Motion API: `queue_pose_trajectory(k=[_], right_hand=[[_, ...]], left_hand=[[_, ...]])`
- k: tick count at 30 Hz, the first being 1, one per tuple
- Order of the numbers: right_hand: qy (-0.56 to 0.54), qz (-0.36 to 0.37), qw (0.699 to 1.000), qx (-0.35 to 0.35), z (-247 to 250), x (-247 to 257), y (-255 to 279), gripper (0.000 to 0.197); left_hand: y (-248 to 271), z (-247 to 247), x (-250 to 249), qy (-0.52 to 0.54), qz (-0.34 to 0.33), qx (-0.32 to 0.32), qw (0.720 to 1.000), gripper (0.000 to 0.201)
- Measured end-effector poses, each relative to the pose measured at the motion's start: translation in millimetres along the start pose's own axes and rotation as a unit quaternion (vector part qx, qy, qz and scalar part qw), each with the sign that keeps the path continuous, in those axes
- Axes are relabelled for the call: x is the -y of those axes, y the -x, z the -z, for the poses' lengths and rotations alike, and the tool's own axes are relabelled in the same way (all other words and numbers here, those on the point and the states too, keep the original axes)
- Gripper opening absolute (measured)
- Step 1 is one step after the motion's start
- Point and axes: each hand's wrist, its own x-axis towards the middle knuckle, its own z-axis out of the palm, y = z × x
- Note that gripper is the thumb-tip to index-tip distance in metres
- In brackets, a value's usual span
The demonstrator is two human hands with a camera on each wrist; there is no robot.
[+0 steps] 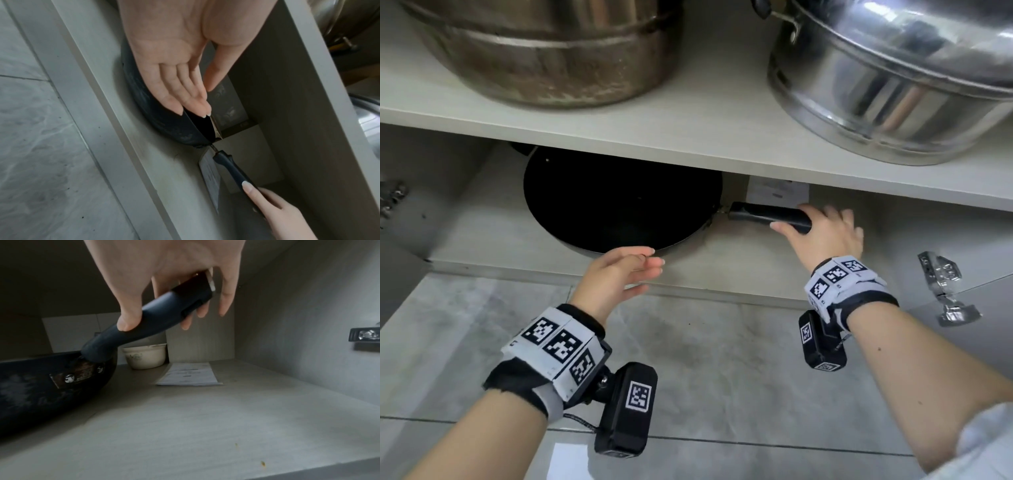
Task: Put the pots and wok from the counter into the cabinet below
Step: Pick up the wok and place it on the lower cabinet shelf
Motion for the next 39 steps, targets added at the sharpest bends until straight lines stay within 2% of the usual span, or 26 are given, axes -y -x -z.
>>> queue_pose_trajectory(k=[17, 21, 27, 32, 35, 39], right_hand=[[-0.016, 0.010, 0.999, -0.032, -9, 3, -14, 0.061], [-0.030, 0.018, 0.999, 0.026, -1, 1, -4, 0.066], [-0.066, 0.074, 0.990, 0.102, 49, -13, 24, 0.053], [-0.139, 0.099, 0.955, 0.244, 111, -25, 36, 0.027], [-0.144, 0.058, 0.944, 0.292, 158, -29, 34, 0.015], [-0.214, 0.024, 0.930, 0.298, 219, -36, 20, 0.018]], left_hand=[[9, 15, 2, -0.007, -0.018, -0.029, 0.999, 0.021], [12, 4, -7, -0.038, -0.038, -0.015, 0.998, 0.021], [21, -44, -56, -0.073, -0.088, 0.059, 0.992, 0.021], [36, -83, -116, -0.082, -0.130, 0.111, 0.982, 0.020], [37, -101, -152, -0.078, -0.157, 0.080, 0.981, 0.014], [27, -114, -196, -0.126, -0.186, 0.027, 0.974, 0.044]])
